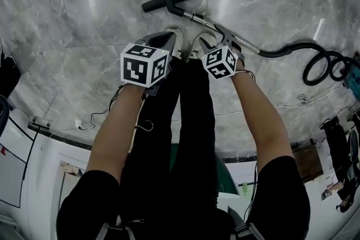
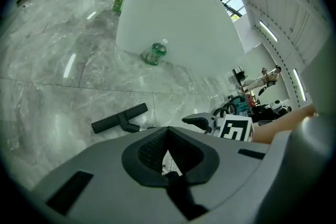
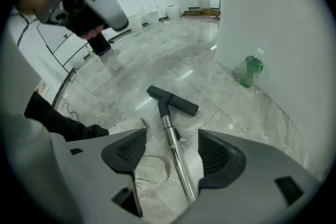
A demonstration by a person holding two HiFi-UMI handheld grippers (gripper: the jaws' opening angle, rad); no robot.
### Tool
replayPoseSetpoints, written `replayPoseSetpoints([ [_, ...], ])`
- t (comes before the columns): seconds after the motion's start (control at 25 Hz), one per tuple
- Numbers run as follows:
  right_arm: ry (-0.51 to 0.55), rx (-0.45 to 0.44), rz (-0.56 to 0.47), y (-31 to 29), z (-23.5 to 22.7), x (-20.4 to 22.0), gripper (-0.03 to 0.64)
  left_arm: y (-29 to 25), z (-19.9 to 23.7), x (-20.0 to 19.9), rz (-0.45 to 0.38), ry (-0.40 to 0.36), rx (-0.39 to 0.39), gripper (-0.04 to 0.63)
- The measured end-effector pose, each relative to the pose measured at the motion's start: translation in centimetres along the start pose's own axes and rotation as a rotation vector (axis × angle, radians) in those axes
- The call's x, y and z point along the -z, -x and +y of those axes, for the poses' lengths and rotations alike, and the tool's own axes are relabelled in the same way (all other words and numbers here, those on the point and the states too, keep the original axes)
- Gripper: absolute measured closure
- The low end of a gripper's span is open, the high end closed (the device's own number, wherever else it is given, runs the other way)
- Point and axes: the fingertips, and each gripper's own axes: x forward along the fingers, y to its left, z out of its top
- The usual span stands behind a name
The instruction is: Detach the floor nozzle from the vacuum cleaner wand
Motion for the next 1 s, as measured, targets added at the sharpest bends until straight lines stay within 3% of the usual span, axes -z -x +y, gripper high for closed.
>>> replayPoseSetpoints([
  [0.08,0.033,0.027,0.054,-4.0,-0.6,2.2,0.276,-1.8,1.6,0.8,0.007,-0.007,0.008,0.588],
  [0.16,0.053,0.043,0.111,-7.8,-0.9,4.2,0.249,-3.0,3.2,1.8,0.020,-0.020,0.010,0.588],
  [0.48,0.144,0.022,0.284,-16.7,-0.2,9.6,0.247,-4.8,8.6,6.0,0.088,-0.009,-0.017,0.588],
  [0.68,0.222,0.007,0.302,-18.8,0.0,10.5,0.250,-5.2,9.7,7.0,0.117,-0.007,-0.023,0.588],
  [0.8,0.212,-0.020,0.315,-19.4,-0.1,10.7,0.252,-5.6,9.7,7.0,0.126,-0.009,-0.021,0.588],
  [0.84,0.208,-0.030,0.331,-19.6,-0.4,10.8,0.295,-5.8,9.7,6.9,0.126,-0.009,-0.020,0.588],
  [0.88,0.215,-0.042,0.353,-19.6,-0.7,10.8,0.419,-6.0,9.8,6.8,0.125,-0.007,-0.018,0.588],
  [1.0,0.251,-0.086,0.390,-19.3,-1.2,10.3,0.433,-6.3,9.8,6.3,0.116,-0.001,-0.028,0.588],
])
